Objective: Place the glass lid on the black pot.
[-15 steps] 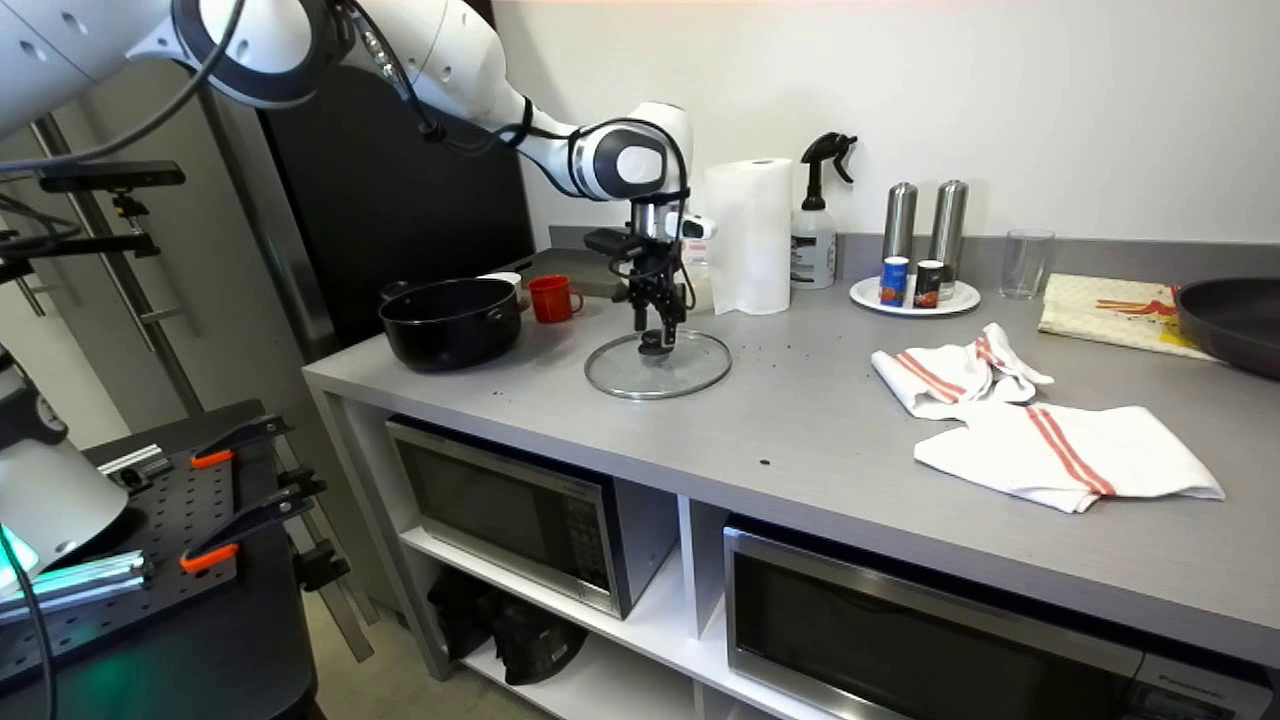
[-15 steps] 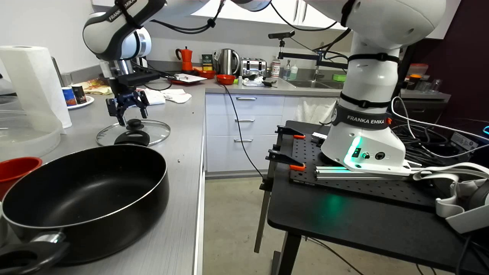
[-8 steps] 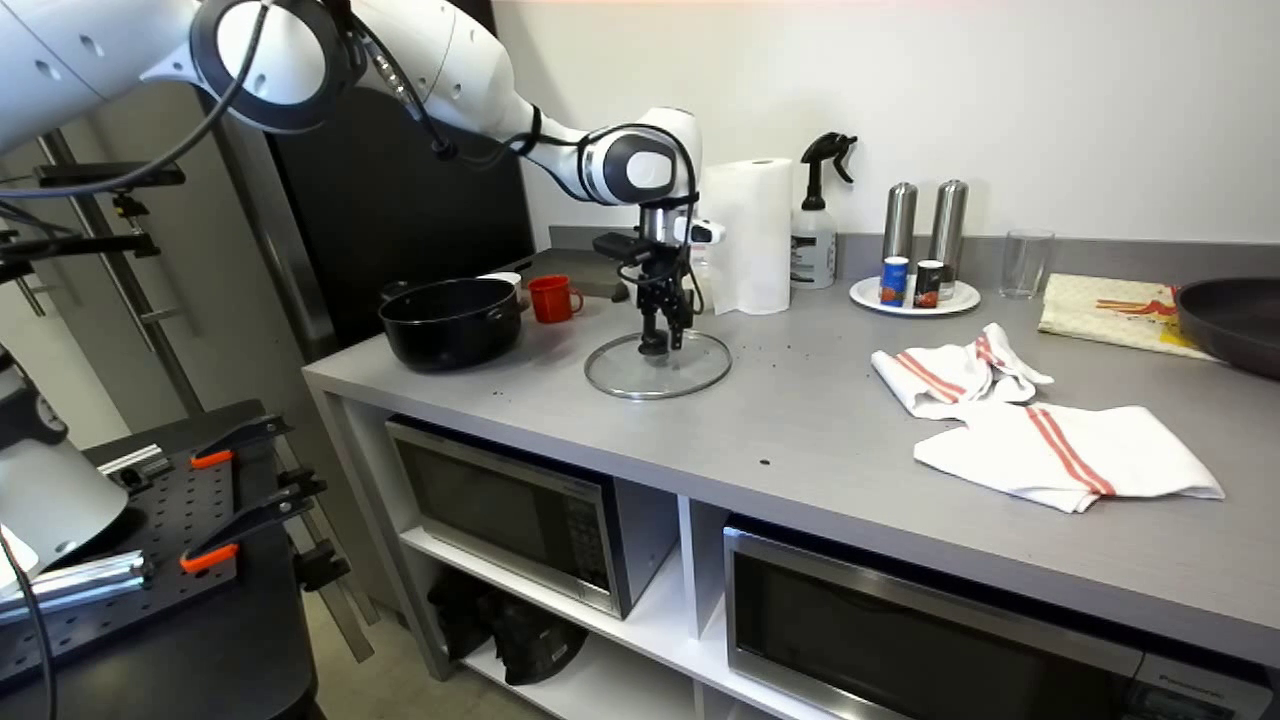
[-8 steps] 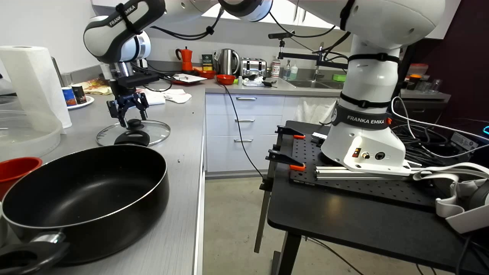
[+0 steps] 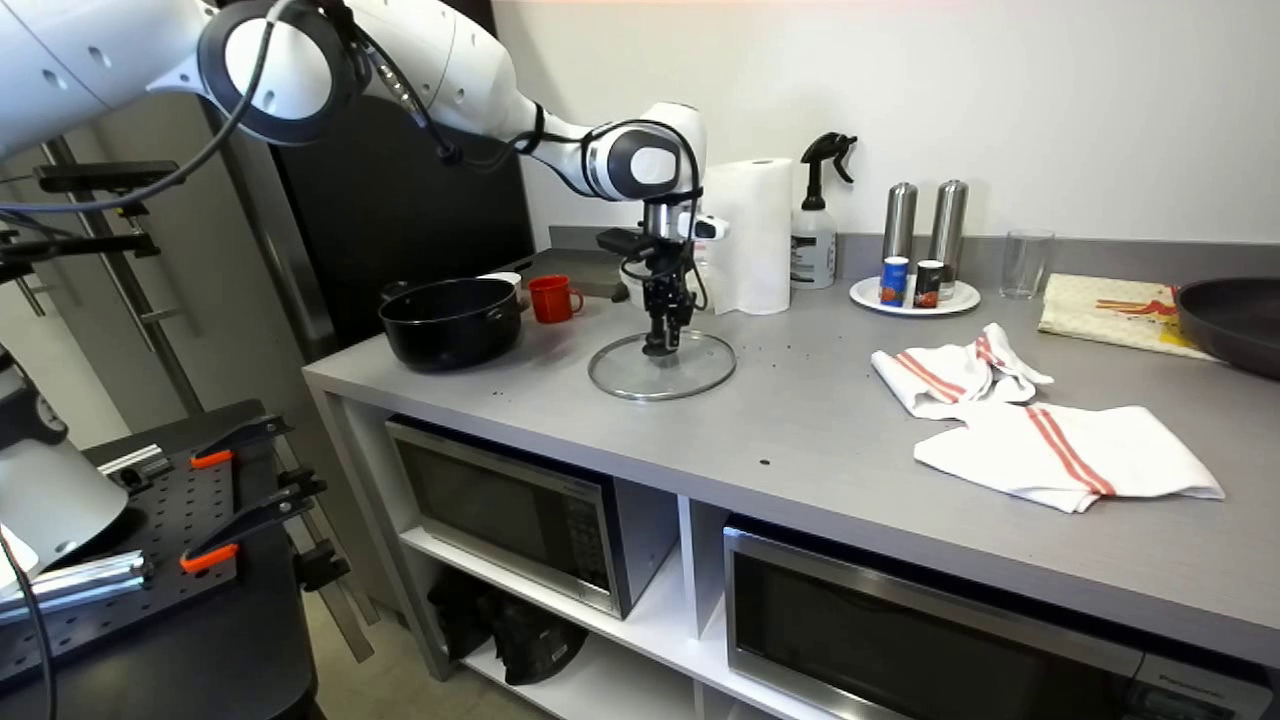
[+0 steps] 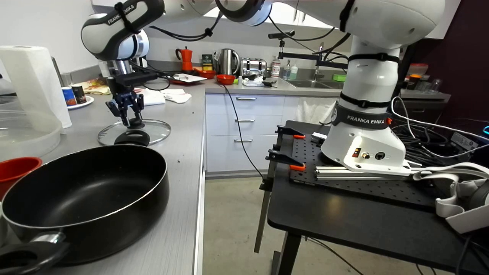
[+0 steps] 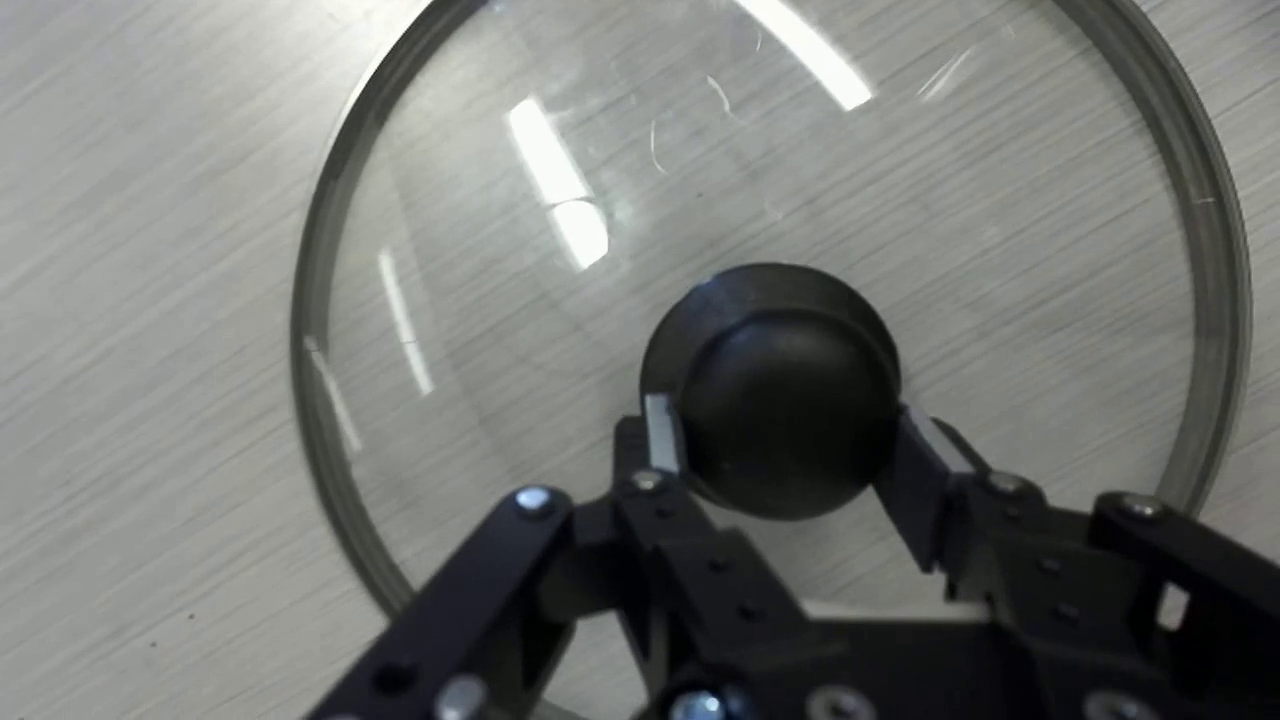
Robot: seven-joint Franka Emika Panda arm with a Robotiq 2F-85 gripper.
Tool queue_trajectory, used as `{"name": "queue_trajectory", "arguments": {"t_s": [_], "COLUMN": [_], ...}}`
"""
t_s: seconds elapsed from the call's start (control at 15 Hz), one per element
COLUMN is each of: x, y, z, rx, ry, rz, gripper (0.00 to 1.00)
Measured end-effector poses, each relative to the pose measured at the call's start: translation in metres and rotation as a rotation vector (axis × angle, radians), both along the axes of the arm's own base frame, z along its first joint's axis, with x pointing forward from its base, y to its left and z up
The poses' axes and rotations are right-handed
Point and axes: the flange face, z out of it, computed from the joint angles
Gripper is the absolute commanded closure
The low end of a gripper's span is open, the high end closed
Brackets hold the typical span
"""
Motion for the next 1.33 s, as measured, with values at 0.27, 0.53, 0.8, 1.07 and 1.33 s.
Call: {"name": "queue_trajectory", "arguments": {"t_s": [0.27, 0.53, 0.8, 1.07, 1.33], "x": [0.001, 0.006, 0.013, 0.004, -0.028], "y": [0.001, 0.012, 0.032, 0.058, 0.103], "z": [0.0, 0.022, 0.086, 0.151, 0.187], "rx": [0.001, -0.005, -0.041, -0.083, -0.09], "ry": [-0.004, -0.03, -0.093, -0.124, -0.083], "rz": [-0.002, 0.008, 0.021, 0.059, 0.146], "gripper": [0.76, 0.76, 0.76, 0.76, 0.76]}}
